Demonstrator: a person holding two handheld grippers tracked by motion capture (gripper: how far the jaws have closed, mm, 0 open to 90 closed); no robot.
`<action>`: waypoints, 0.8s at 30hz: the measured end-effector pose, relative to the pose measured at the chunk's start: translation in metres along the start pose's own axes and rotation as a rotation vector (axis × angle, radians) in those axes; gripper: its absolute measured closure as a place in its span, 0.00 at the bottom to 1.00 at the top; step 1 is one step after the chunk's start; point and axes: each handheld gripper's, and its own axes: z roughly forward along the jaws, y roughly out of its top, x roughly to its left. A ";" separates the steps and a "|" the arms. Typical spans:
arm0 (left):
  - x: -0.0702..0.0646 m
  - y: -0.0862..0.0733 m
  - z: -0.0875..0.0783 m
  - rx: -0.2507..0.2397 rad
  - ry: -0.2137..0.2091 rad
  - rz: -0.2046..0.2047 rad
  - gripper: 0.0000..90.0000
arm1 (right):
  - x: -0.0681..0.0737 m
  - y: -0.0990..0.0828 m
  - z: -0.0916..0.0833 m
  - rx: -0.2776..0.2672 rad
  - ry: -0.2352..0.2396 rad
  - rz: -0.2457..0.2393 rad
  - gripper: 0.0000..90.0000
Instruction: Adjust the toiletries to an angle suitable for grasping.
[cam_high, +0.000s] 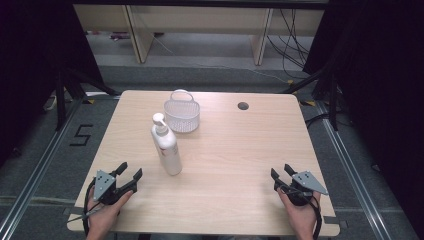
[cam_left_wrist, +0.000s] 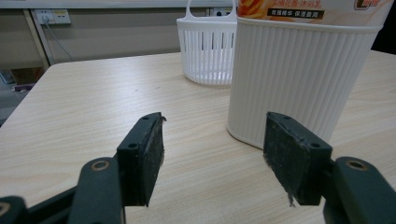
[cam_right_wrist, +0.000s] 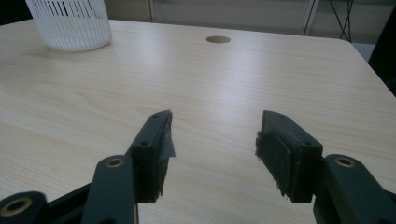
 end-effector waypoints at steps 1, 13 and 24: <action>0.000 0.000 0.000 0.001 0.000 0.000 0.43 | 0.000 0.000 0.000 -0.002 -0.001 0.004 0.50; -0.003 0.006 -0.005 -0.019 -0.030 -0.002 0.55 | -0.001 0.000 0.000 -0.005 -0.009 -0.010 0.49; -0.009 0.013 -0.008 -0.032 -0.067 0.004 0.67 | -0.001 0.000 -0.001 -0.001 -0.004 -0.020 0.49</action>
